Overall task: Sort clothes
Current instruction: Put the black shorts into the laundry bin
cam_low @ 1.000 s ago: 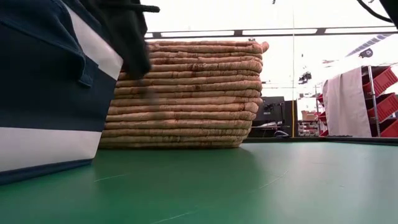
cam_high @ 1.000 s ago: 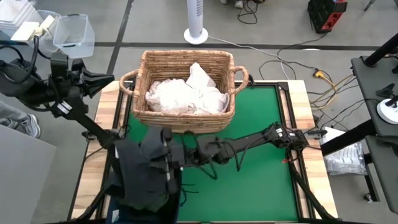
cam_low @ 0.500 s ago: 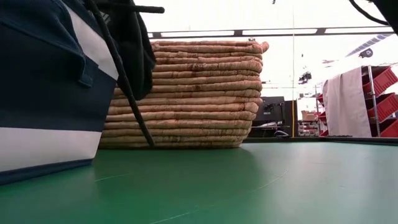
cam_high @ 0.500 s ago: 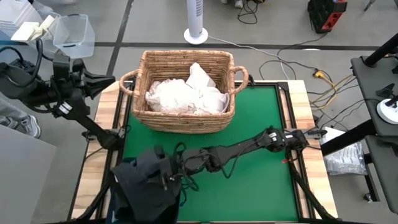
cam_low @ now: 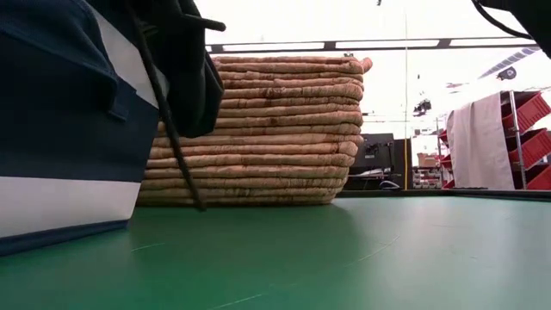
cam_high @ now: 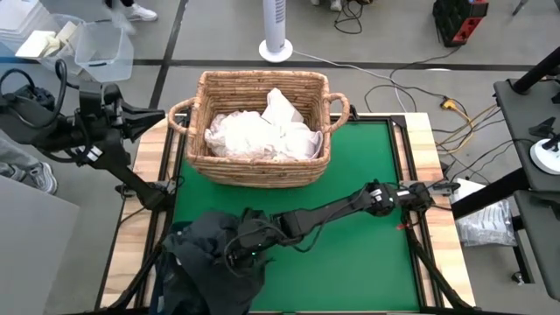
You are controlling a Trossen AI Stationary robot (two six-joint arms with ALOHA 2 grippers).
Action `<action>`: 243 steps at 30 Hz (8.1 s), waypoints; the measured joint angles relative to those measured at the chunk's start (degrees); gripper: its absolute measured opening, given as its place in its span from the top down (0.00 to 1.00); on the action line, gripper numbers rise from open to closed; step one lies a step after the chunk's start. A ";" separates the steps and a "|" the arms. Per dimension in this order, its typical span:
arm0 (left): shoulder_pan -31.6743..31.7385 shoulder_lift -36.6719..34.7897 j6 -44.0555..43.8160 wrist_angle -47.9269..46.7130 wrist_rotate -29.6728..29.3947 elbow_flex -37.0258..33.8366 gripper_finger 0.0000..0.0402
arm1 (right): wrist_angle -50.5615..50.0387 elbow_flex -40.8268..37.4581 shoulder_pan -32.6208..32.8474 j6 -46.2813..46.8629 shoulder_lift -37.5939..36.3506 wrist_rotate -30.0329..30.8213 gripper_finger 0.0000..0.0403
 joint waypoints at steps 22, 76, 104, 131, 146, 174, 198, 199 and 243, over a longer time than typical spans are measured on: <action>0.00 2.14 -0.09 -1.38 -0.04 -0.02 1.00 | -22.11 -0.27 0.19 0.01 -0.36 1.62 0.76; -2.32 12.86 -5.30 -8.42 30.38 -9.06 1.00 | -50.62 0.09 4.67 -2.89 -15.19 22.51 0.97; -6.67 19.35 -13.71 20.84 52.41 -52.88 1.00 | -57.33 -0.11 8.58 5.61 -25.14 36.13 0.97; -14.21 19.13 -24.11 10.33 59.47 -41.81 1.00 | -57.41 -0.20 8.69 5.77 -24.70 36.20 0.97; -6.06 19.15 -7.86 4.06 28.21 -26.92 1.00 | -58.99 -0.20 8.68 4.70 -25.11 39.40 0.97; 1.73 19.33 -9.58 37.77 34.69 -56.72 0.37 | -81.18 -0.13 13.46 24.90 -33.57 49.68 0.97; 1.22 26.81 -18.37 35.73 35.63 -54.79 0.89 | -81.18 -0.15 13.44 18.54 -35.11 49.86 0.97; 1.20 26.88 -18.45 34.32 35.63 -54.27 0.94 | -81.17 -0.15 13.44 18.53 -35.30 49.87 0.97; -13.95 26.76 -51.24 4.83 49.19 -46.17 1.00 | -81.18 -0.22 13.44 19.26 -35.58 51.32 0.97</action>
